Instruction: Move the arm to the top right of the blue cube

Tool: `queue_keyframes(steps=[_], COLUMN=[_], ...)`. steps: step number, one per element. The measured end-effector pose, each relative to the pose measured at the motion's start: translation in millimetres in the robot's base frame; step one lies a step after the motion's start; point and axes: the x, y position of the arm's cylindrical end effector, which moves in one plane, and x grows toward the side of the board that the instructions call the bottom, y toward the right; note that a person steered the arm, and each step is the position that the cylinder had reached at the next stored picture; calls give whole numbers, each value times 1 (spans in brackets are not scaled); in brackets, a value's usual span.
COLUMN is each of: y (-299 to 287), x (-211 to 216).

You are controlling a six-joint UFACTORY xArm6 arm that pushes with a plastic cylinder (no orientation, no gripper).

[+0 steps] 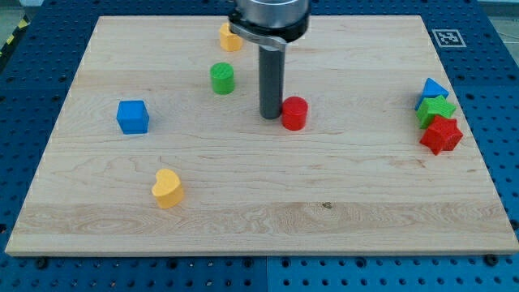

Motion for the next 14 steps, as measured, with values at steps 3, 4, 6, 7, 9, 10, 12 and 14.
queue_keyframes(steps=[3, 4, 6, 7, 9, 10, 12, 14], y=[44, 44, 74, 81, 109, 121, 145, 159], x=[8, 8, 19, 29, 31, 34, 37, 37])
